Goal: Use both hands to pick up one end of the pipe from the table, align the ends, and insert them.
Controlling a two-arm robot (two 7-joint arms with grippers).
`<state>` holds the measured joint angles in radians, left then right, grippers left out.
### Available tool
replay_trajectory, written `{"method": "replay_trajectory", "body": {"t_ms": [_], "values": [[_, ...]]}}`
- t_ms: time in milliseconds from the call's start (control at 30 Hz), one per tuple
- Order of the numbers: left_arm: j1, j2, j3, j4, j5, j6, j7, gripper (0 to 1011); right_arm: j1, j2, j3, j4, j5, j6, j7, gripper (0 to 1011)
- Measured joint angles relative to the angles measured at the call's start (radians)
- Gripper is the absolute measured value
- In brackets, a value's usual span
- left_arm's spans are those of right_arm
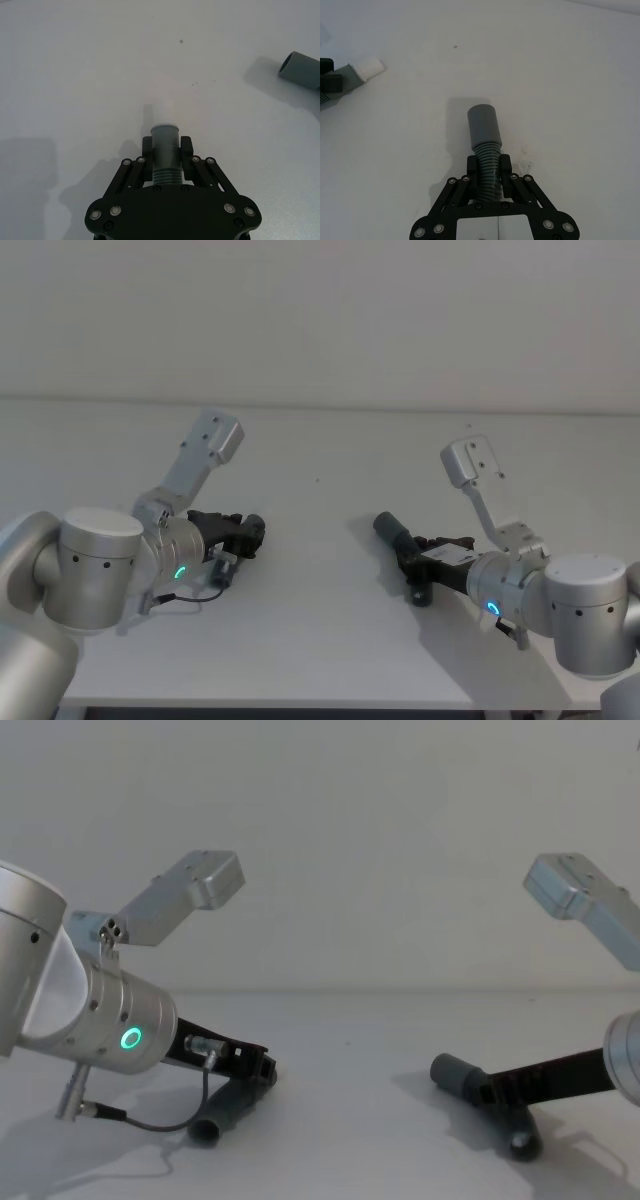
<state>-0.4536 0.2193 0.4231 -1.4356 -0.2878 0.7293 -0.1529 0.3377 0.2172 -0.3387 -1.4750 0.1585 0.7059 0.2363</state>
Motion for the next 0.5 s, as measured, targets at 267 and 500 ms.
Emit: {"method": "replay_trajectory", "body": {"t_ms": [267,500], "values": [[0.002,0.0,0.004,-0.008,0.009,-0.014,0.0,317,-0.011,0.005,0.003,-0.007,-0.005,-0.05,0.004,264],[0.005,-0.003,0.011,-0.038,0.028,-0.049,0.007,317,-0.02,0.018,0.007,-0.015,-0.013,-0.131,0.02,264]]}}
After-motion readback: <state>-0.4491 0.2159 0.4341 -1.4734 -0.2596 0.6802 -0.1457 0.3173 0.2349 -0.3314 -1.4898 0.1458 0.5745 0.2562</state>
